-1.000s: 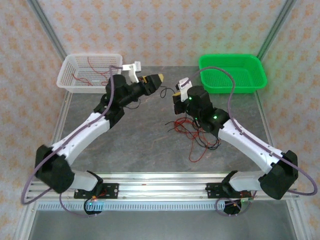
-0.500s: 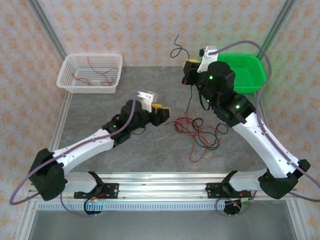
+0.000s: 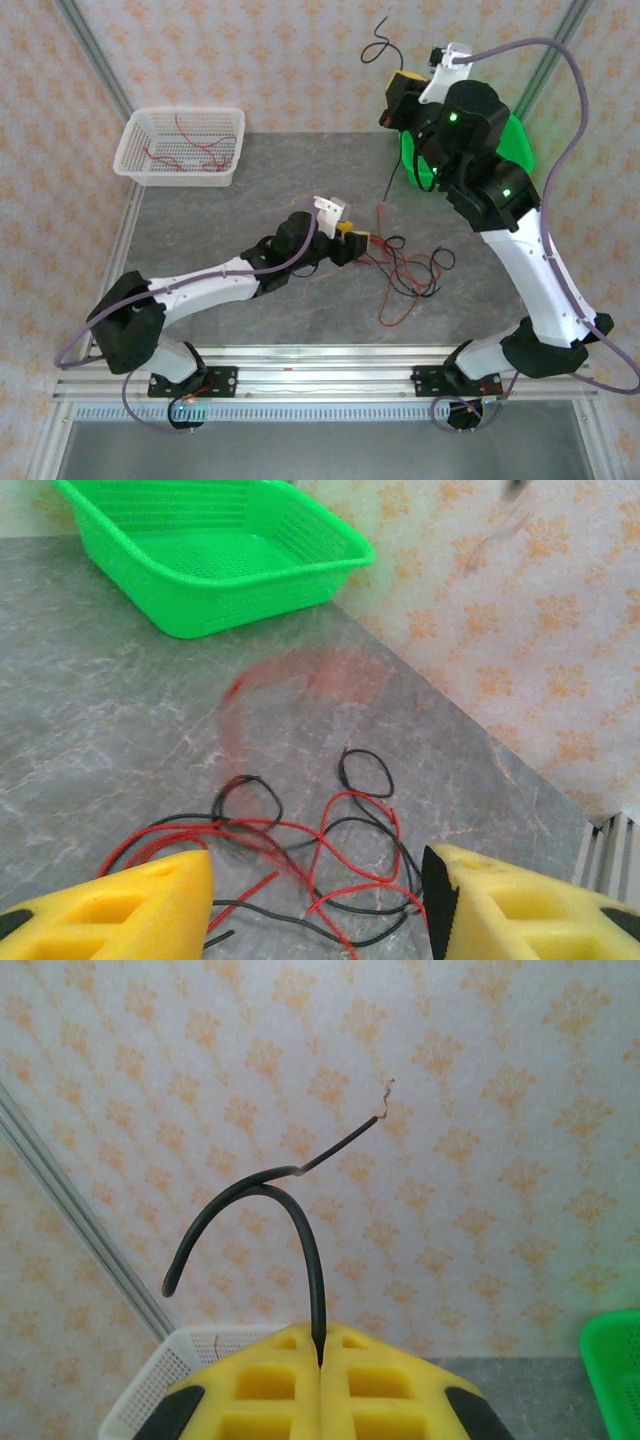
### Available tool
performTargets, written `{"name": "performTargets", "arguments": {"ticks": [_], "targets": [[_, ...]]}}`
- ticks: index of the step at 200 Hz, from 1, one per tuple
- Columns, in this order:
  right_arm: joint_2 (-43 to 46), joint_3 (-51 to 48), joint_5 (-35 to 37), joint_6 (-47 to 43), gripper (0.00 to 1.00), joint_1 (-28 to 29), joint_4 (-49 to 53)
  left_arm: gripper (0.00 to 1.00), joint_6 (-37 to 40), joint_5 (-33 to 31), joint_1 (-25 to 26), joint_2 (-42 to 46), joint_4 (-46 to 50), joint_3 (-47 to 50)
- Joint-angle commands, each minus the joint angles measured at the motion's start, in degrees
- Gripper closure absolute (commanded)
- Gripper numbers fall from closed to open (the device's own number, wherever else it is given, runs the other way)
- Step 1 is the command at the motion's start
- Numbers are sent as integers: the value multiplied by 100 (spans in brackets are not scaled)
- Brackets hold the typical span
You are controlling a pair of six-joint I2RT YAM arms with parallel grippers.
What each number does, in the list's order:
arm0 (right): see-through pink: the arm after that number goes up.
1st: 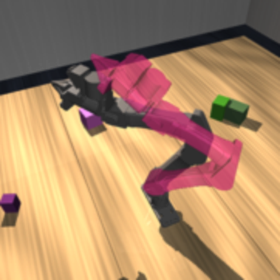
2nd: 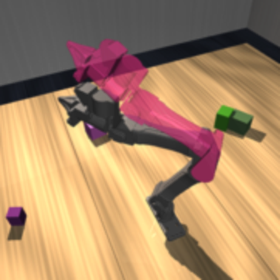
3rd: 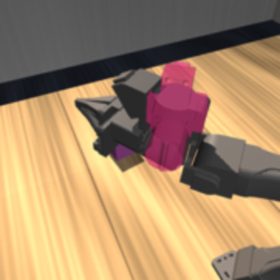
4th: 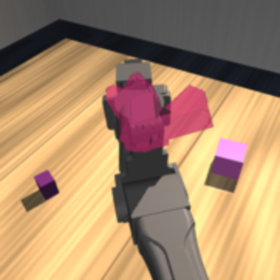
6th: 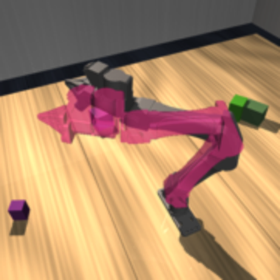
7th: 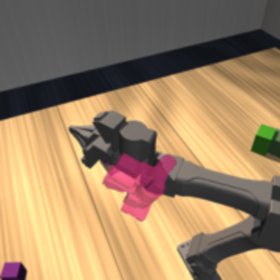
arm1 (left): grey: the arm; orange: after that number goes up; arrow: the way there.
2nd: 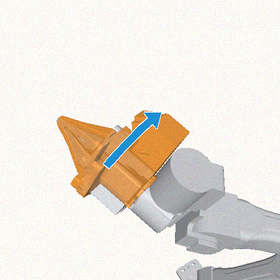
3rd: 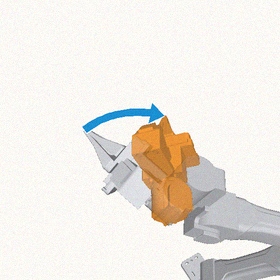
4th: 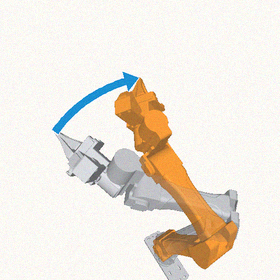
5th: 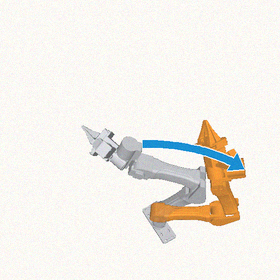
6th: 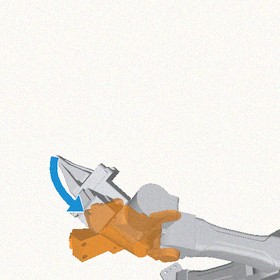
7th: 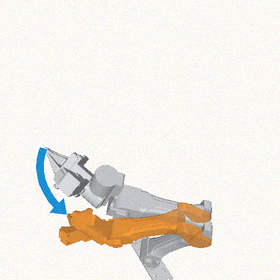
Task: Untangle the cables
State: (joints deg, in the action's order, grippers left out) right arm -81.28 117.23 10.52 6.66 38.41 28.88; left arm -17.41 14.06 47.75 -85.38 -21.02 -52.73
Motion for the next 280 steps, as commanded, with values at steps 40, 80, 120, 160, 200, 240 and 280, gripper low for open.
{"name": "performTargets", "arguments": {"ticks": [40,80,120,160,200,240,280], "targets": [[-100,502,-316,153,100,-27,214,41,389,-194,261,-982,-946,-1133],[244,-23,-362,-529,100,-27,187,42,392,-820,261,-372,-643,-832],[959,-1591,-1024,-2332,100,-36,-182,41,601,-608,244,1129,640,-301],[1334,-2609,-984,-3156,100,-120,-480,38,803,99,124,2193,1973,-387],[1334,-2969,-1231,-3393,100,-211,-367,31,626,35,-279,2971,2378,-163],[1794,-3502,-2488,-3924,100,-211,-234,26,-393,1249,-1199,3011,1494,-208],[1782,-3500,-3115,-4096,100,-211,52,24,-2548,2974,-1954,2313,-592,-320]]}}
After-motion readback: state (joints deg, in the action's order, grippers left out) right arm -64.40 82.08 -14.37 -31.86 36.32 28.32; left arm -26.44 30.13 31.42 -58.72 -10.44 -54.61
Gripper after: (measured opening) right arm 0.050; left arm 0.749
